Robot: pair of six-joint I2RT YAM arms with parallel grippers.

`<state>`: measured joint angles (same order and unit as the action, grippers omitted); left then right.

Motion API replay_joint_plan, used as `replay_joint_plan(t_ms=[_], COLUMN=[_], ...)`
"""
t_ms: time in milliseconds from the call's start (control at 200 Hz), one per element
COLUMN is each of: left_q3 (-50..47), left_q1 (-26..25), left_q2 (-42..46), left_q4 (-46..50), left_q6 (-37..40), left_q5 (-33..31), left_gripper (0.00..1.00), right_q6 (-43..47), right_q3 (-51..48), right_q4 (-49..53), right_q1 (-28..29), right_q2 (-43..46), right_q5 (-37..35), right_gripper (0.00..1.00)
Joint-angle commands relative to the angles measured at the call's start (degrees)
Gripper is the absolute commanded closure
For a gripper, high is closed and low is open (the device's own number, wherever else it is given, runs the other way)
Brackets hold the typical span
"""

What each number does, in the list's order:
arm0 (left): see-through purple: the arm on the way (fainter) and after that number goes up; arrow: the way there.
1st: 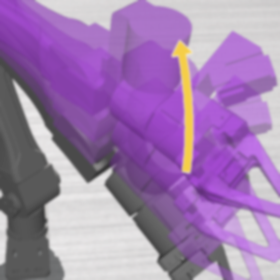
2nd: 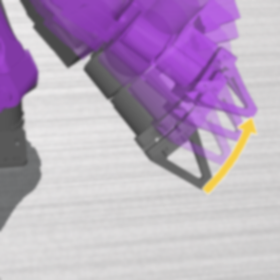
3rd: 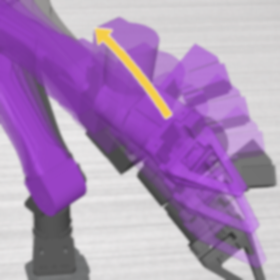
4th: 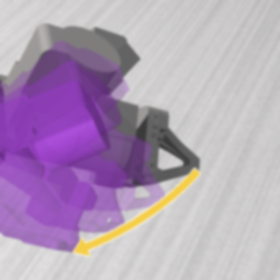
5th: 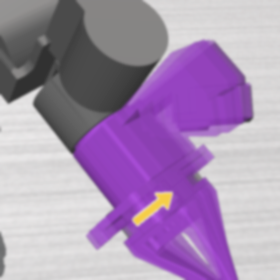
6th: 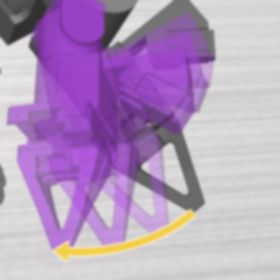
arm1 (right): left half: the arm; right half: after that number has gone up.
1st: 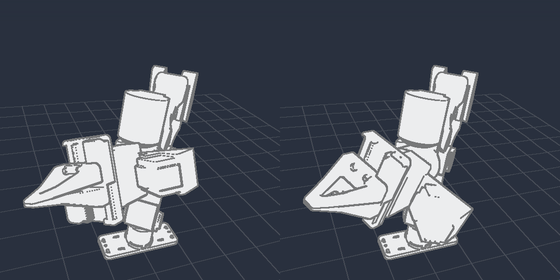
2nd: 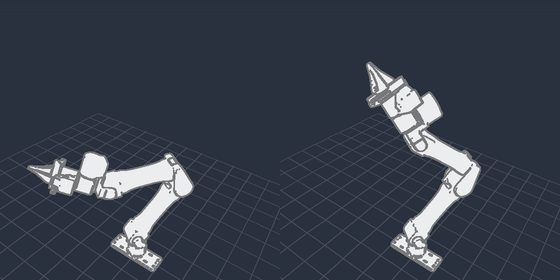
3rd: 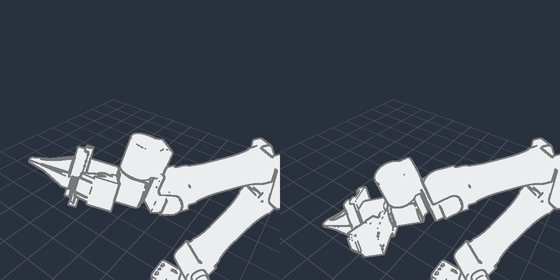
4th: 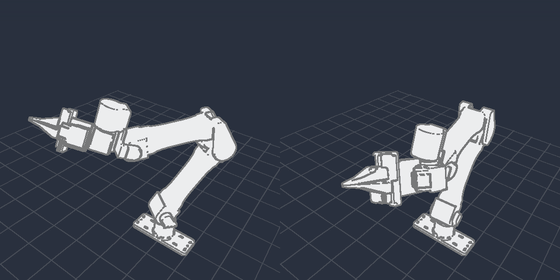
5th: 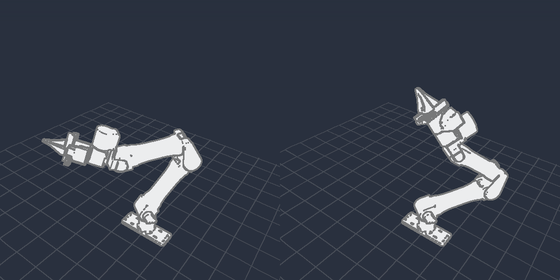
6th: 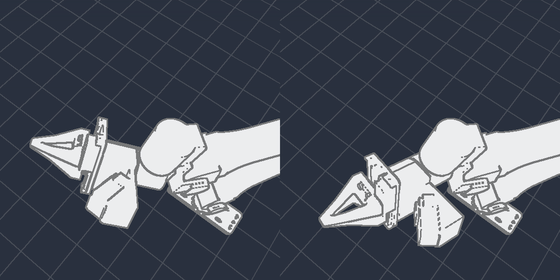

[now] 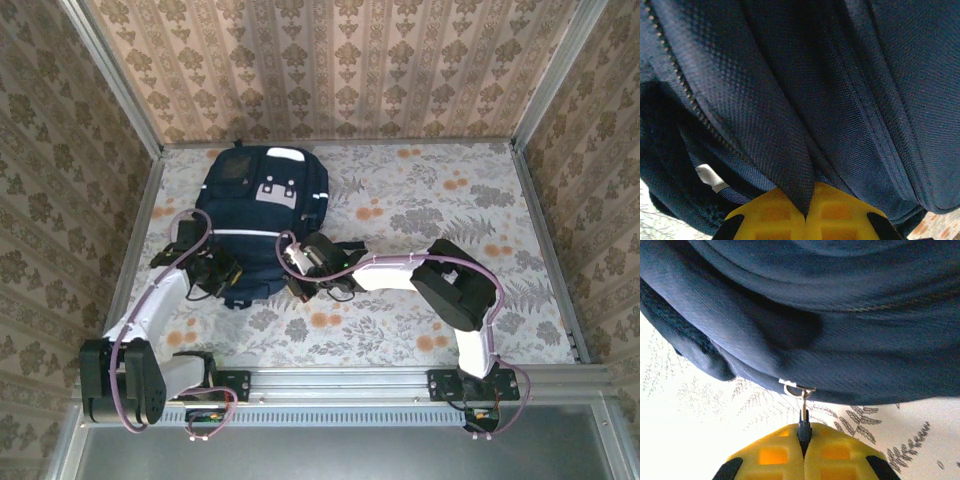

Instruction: Pack the student bag

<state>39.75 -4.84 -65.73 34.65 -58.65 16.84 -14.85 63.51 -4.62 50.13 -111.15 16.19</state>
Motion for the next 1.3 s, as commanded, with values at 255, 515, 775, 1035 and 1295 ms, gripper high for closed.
replay_joint_plan(t_ms=[255,515,775,1035,1295], left_q3=[6.1,4.9,2.7,2.9,2.1], left_q1=[7.1,6.0,-2.6,-10.6,-12.3], left_q2=[0.0,3.3,0.8,-2.0,0.6], left_q4=[11.2,8.6,0.9,-2.5,1.5], left_q6=[12.9,11.2,4.0,-1.1,-2.7], left_q5=[-5.6,1.5,4.4,2.3,1.5], left_gripper=[0.88,0.55,0.49,0.53,0.52], right_q6=[1.1,-1.7,-2.3,-2.0,-2.0], right_q3=[4.2,8.5,6.5,5.9,6.1], right_q4=[2.4,0.7,-0.6,-0.5,-0.7], right_q1=[0.1,1.7,1.7,1.6,1.5], right_q2=[-2.1,-5.3,-4.5,-3.7,-3.9], right_q5=[2.6,3.9,3.1,2.5,2.4], right_gripper=[1.00,1.00,1.00,1.00,1.00])
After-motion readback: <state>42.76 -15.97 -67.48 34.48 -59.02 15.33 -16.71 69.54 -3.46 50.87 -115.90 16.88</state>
